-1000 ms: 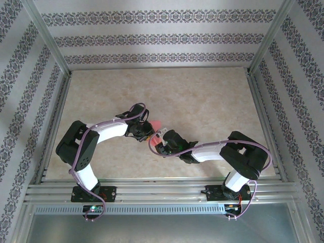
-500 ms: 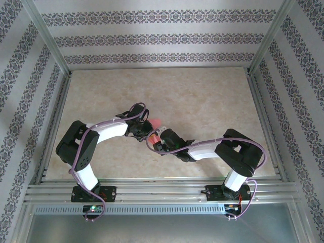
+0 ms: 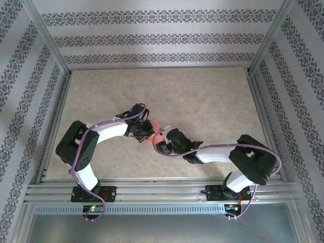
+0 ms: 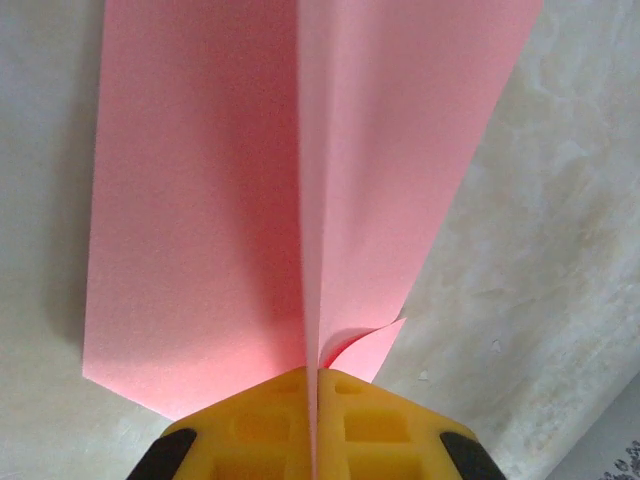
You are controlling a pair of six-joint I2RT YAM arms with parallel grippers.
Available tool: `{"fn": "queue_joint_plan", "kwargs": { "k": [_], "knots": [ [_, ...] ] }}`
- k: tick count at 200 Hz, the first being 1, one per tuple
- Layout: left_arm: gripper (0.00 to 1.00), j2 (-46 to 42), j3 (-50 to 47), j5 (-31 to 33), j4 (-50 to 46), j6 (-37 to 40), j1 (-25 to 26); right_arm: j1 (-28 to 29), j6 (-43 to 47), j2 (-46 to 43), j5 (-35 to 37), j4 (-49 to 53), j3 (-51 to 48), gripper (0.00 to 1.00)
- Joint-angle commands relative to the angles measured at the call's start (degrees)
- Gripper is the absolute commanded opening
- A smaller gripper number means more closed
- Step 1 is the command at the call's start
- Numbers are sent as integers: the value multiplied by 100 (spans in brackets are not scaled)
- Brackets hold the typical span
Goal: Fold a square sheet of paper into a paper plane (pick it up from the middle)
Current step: Fourth fold the wing at the center of the table.
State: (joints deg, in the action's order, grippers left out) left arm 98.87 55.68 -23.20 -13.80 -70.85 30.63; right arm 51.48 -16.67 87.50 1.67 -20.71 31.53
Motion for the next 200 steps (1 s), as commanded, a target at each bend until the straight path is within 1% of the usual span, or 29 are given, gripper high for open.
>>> {"fn": "queue_joint_plan", "kwargs": {
  "k": [1,14,27,54,77,110,134,166,178,200],
  "knots": [
    [0,-142,145,-114,41,-498,-45,-309,412,-311,-517,-296,-291,50],
    [0,-110,203,-136,10,-560,-20,-526,506,-426,-860,-447,-402,53],
    [0,-75,272,-185,-26,-595,-10,-657,675,-454,-1057,-469,-426,53],
    [0,-85,333,-134,-54,-679,9,-645,1201,-378,-1256,-443,-339,54],
    [0,-113,351,-66,-130,-702,10,-448,1465,-187,-899,-355,-130,54],
    [0,-129,353,-72,-158,-728,4,-234,1562,236,-260,-310,196,54],
    [0,-122,351,-64,-158,-720,6,-121,1593,454,19,-328,326,48],
    [0,-96,357,-80,-149,-720,7,-97,1563,610,120,-361,389,37],
    [0,-96,372,-90,-153,-720,12,-86,1547,644,182,-372,383,35],
    [0,-97,376,-80,-149,-720,9,-86,1541,671,293,-416,354,30]
  ]
}}
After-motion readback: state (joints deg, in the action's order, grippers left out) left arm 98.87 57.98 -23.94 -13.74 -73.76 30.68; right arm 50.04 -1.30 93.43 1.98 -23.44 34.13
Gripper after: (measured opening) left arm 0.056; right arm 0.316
